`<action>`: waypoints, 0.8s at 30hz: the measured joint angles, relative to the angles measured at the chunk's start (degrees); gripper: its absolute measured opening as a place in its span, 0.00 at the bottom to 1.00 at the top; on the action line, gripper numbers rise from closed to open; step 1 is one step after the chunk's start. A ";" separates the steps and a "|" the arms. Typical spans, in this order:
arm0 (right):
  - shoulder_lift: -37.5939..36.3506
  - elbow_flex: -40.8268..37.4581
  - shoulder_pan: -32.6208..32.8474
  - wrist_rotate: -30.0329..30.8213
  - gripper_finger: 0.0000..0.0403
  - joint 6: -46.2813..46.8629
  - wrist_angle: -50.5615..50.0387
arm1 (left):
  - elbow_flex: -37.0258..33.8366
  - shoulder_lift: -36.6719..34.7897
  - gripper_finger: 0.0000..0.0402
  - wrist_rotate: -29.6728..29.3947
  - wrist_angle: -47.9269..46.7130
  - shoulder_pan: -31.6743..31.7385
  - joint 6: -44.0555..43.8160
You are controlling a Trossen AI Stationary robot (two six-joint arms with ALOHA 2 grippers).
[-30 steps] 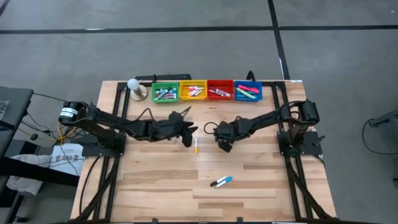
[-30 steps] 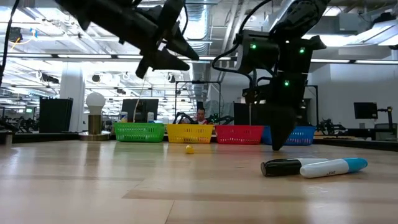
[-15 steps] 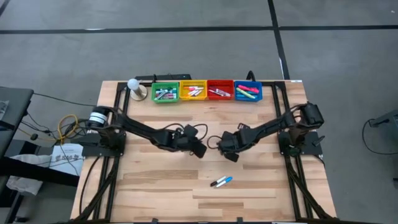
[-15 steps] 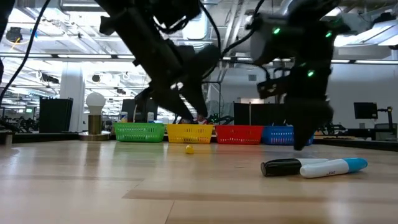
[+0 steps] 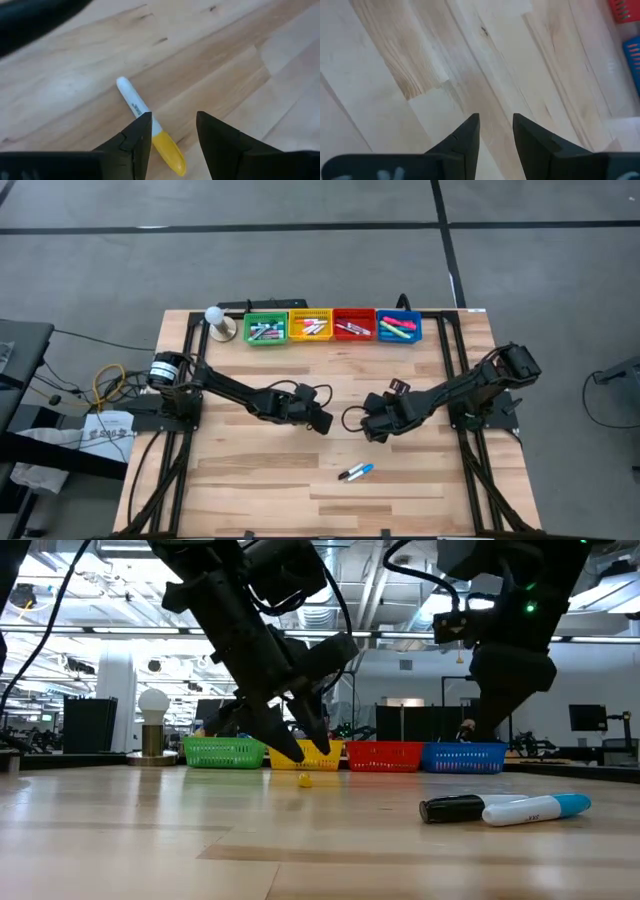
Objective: Pick & Place Markers
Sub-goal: Put the yellow highlighter pen into the yellow basket
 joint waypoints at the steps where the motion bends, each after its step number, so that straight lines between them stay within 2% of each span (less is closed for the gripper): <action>1: -0.06 0.00 -0.02 0.02 0.27 0.00 0.01 | 0.00 0.00 0.38 -0.02 -0.02 0.06 0.00; 11: -0.10 0.00 -0.07 0.11 0.27 0.00 0.95 | 0.00 0.02 0.38 -0.29 -2.40 1.05 0.02; 24: -0.13 0.00 -0.09 1.00 0.27 0.00 2.17 | 0.57 7.95 0.38 -1.66 1.54 0.96 -2.60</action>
